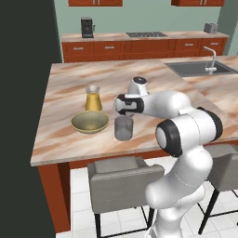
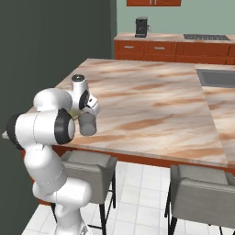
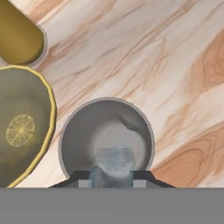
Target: There are two ice cubes in the ice bowl. Place both ice cubes in the glass cup.
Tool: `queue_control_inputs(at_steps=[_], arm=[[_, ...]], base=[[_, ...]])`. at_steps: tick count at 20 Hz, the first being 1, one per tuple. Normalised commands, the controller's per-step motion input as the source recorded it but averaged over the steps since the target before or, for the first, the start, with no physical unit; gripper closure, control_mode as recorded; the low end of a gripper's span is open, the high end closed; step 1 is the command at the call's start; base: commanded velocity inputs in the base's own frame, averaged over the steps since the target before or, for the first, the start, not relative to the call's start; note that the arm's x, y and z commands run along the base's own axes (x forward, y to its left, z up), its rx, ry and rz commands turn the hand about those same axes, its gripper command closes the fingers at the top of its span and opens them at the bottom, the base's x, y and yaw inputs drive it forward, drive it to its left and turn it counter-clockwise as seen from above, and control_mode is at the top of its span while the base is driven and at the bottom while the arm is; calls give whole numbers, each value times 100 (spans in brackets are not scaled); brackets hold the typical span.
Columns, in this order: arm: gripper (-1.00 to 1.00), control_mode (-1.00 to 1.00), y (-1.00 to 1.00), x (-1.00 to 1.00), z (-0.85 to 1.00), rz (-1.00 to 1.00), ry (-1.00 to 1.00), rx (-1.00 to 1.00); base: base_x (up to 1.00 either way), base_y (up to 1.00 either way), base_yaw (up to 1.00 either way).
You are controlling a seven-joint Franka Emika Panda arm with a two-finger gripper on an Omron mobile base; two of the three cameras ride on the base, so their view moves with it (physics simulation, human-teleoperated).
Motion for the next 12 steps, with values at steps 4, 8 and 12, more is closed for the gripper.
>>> queue_control_inputs(at_steps=[4,8,12], arm=[[100,-100,0,0,-28,0,0,-2],[100,-100,1,0,-24,0,0,-1],[100,-100,7,8,-17,0,0,0]], base=[[0,0,0],[0,0,0],[0,0,0]])
